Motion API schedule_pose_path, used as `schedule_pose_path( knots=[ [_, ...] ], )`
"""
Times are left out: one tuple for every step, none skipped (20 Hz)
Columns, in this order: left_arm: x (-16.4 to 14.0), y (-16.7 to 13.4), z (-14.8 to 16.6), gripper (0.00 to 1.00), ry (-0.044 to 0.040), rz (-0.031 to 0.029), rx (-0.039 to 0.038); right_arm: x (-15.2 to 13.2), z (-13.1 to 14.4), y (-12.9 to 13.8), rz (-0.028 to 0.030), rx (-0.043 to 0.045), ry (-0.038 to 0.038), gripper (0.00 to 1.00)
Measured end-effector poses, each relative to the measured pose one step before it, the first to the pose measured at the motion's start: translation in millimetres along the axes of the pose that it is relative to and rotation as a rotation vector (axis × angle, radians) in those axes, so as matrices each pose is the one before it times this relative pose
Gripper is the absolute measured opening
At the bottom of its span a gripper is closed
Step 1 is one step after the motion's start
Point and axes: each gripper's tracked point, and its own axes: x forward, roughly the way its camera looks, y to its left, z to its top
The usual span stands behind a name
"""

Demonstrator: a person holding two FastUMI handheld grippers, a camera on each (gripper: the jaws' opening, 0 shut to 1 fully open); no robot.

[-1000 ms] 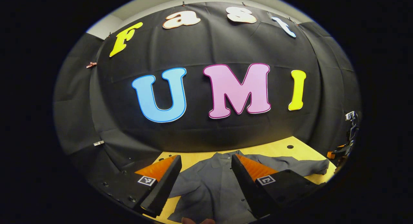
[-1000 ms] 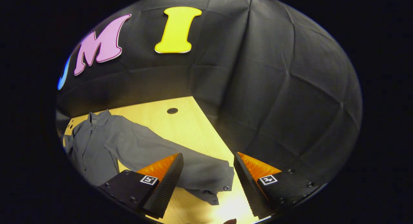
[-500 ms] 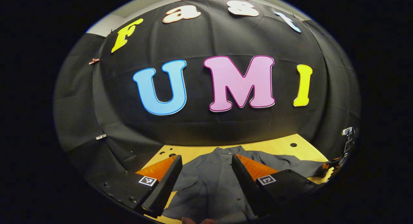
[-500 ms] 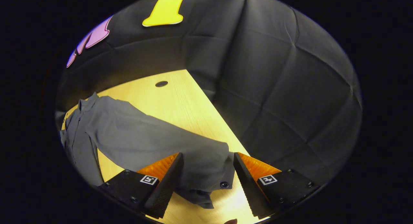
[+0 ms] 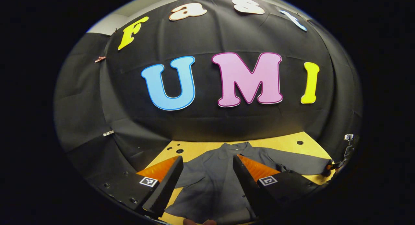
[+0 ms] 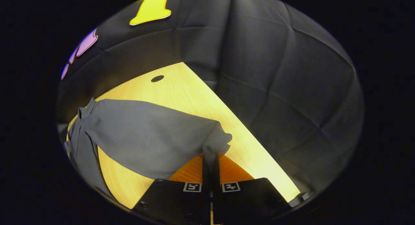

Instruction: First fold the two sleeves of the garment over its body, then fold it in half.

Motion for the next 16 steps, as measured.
schedule_pose_path(
  knots=[
    [-0.49, 3.72, -0.27, 0.97, -0.0069, 0.00157, -0.00078, -1.3, 2.95, 1.58, -0.00073, 0.01906, -0.00245, 0.08],
    [-0.09, 4.57, 0.87, 0.97, -0.00567, 0.00122, 0.00012, -1.52, 6.25, 3.42, 0.00379, 0.01565, -0.01554, 0.06],
    [-0.64, 6.29, -0.86, 0.97, -0.00594, 0.00227, -0.00016, -6.22, 7.66, 1.43, 0.00762, 0.01452, -0.02711, 0.06],
    [1.52, 6.97, 0.82, 0.97, -0.00473, 0.00165, -0.00122, -11.77, 8.42, 2.75, 0.007, 0.01513, -0.02516, 0.05],
    [0.89, 6.47, -0.58, 0.97, -0.00449, -0.00012, -0.00194, -10.96, 11.04, 4.63, 0.01031, 0.01306, -0.03168, 0.06],
    [1.75, 7.78, 0.35, 0.97, -0.00373, -0.00367, -0.00232, -11.95, 12.37, 5.95, 0.011, 0.00849, -0.03143, 0.05],
    [0.28, 5.49, -2.7, 0.97, -0.00315, -0.00466, -0.00232, -11.07, 12.41, 7.22, 0.01163, 0.00233, -0.02972, 0.05],
    [1.75, 7.44, -0.08, 0.97, -0.00245, -0.00532, -0.00445, -14.74, 9.69, 7.61, 0.00607, -0.00726, -0.02129, 0.05],
    [1.23, 8.01, -1.56, 0.97, 0.0, -0.00581, -0.00644, -14.36, 9.35, 7.12, -0.00456, -0.02841, -0.01071, 0.05],
    [0.93, 6.78, -1.53, 0.97, -0.00038, -0.00636, -0.00888, -10.15, 8.5, 8.69, 0.00032, -0.02594, -0.01309, 0.05],
    [0.01, 5.31, -2.33, 0.97, -0.00078, -0.0092, -0.0102, -10.84, 12.36, 13.18, 0.01243, -0.01563, -0.02742, 0.06],
    [-0.32, 5.79, -1.89, 0.97, -0.00165, -0.00922, -0.00647, -8.39, 10.64, 13.83, 0.01517, -0.00653, -0.02807, 0.05],
    [-0.22, 7.18, -2.08, 0.97, -0.0027, -0.00629, -0.00312, -15.79, 13.98, 12.7, 0.00909, 0.00018, -0.02936, 0.05],
    [0.2, 7.57, -0.47, 0.97, -0.00417, -0.00509, -0.00376, -14.07, 13.09, 11.58, 0.00538, 0.00648, -0.02875, 0.05],
    [-0.39, 7.2, -2.53, 0.97, -0.00417, -0.00497, -0.00465, -11.86, 10.82, 12.97, 0.00788, 0.00827, -0.02967, 0.05],
    [-0.59, 8.34, 0.18, 0.97, -0.0059, -0.00433, -0.00614, -11.58, 11.02, 13.59, 0.01097, 0.0035, -0.02709, 0.05]
  ],
)
